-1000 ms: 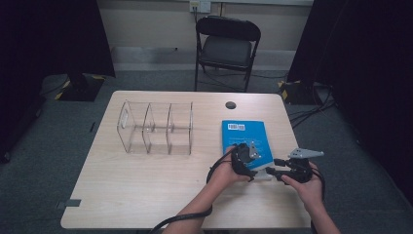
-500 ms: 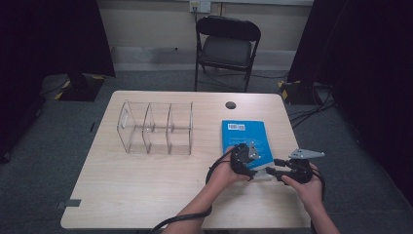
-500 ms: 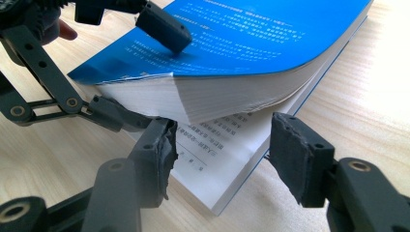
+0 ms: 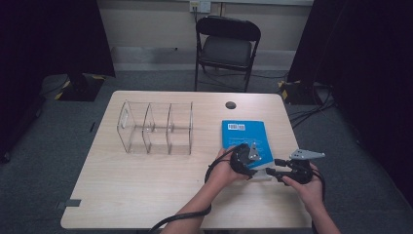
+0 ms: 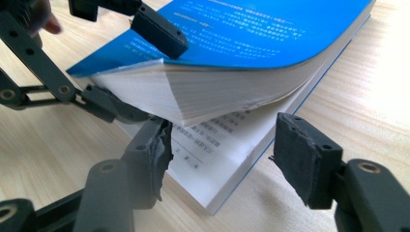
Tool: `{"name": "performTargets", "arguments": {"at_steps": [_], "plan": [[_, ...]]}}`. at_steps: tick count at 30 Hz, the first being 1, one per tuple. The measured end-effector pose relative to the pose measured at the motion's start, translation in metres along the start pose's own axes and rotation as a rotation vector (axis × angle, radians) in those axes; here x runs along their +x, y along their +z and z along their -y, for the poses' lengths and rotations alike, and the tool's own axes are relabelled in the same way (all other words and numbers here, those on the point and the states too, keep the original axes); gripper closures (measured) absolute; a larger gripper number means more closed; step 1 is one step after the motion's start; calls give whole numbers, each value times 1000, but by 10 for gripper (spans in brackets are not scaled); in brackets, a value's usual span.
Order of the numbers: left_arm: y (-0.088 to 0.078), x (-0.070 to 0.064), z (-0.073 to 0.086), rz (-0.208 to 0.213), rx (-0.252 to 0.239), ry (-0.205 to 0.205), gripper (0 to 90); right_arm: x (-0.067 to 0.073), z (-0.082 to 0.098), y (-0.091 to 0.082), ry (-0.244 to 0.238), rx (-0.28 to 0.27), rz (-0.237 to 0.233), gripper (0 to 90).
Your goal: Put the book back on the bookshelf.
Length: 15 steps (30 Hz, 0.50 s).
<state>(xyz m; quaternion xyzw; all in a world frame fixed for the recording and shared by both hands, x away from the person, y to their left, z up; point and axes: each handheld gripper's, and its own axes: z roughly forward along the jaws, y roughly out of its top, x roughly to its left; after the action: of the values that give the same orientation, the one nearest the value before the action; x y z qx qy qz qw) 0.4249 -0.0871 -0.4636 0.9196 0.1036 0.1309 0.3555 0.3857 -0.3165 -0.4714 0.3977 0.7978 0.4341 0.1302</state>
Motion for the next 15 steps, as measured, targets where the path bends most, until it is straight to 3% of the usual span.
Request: {"name": "performTargets", "arguments": {"at_steps": [3,8,15], "plan": [[1,0,1,-2,-15,0,373,-1,3,1,-8,20,4,370],[0,-2,-2,-6,7,19,388,-2,10,0,-25,41,-10,370],[-1,-2,-6,0,26,-3,427,-2,11,1,-30,52,-8,373]]}}
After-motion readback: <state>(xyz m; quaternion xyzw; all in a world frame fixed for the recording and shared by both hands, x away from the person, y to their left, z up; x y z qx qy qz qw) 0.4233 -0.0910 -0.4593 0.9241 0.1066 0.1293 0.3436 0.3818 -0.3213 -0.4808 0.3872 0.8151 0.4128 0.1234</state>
